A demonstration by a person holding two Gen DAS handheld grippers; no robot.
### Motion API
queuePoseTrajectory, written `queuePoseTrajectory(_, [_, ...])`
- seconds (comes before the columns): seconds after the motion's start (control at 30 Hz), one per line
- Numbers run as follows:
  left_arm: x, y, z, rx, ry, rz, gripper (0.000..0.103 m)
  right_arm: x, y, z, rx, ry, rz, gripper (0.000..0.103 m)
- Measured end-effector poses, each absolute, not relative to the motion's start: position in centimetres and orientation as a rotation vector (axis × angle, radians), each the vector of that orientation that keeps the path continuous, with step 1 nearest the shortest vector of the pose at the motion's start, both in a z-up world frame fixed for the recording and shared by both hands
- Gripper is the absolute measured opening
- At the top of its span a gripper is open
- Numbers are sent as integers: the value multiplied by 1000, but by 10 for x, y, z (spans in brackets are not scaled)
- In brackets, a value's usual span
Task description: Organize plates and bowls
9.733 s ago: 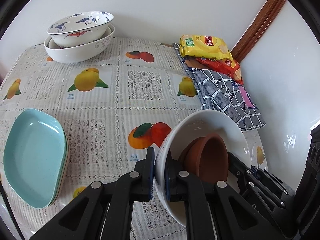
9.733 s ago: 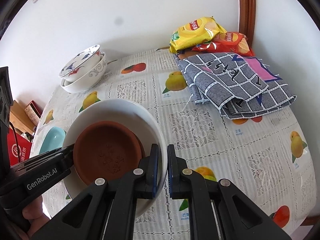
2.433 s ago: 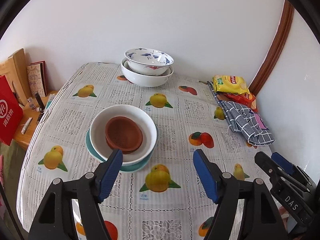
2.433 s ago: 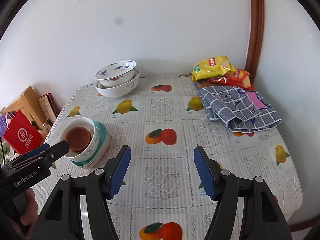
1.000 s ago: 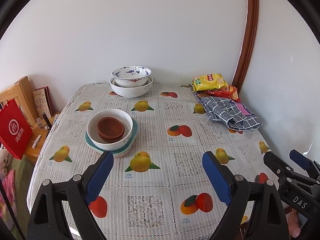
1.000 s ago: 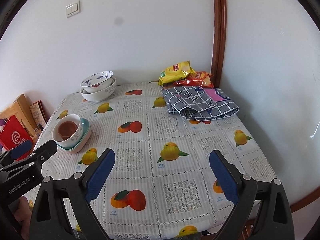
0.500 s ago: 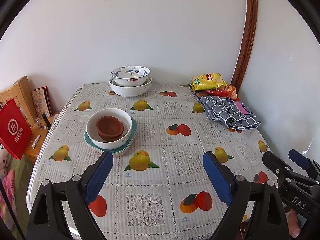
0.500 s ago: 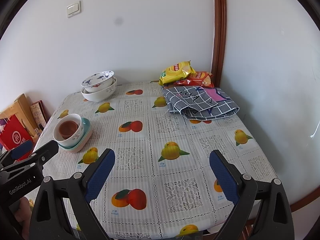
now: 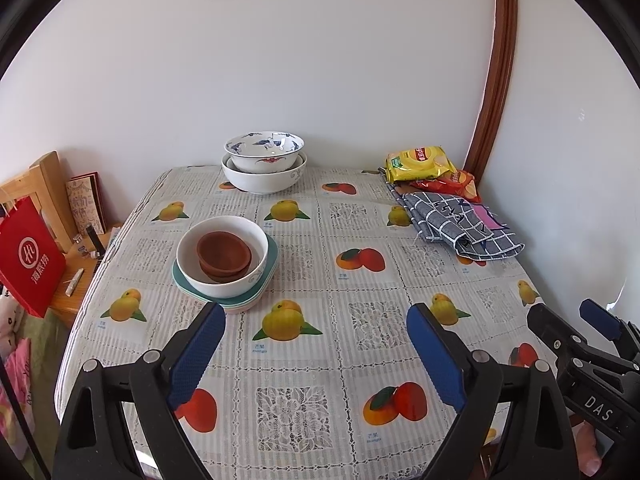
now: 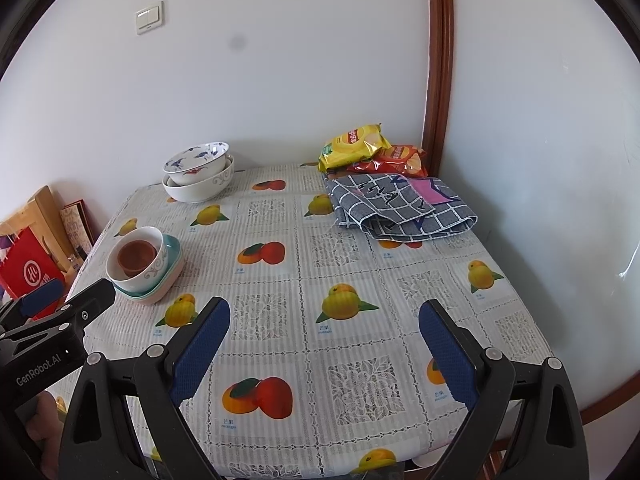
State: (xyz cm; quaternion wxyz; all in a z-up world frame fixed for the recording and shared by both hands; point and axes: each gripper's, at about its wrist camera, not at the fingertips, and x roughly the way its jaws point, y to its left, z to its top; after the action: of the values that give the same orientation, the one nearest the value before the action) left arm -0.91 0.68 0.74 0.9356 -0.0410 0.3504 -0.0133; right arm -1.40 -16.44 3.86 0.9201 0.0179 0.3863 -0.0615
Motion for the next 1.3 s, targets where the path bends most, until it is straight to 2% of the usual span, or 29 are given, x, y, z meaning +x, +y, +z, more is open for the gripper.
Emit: queuePoseTrajectory(1.3, [-11,14,16,-78,698,-16,93,-16,-157,50,14,767,-122,95])
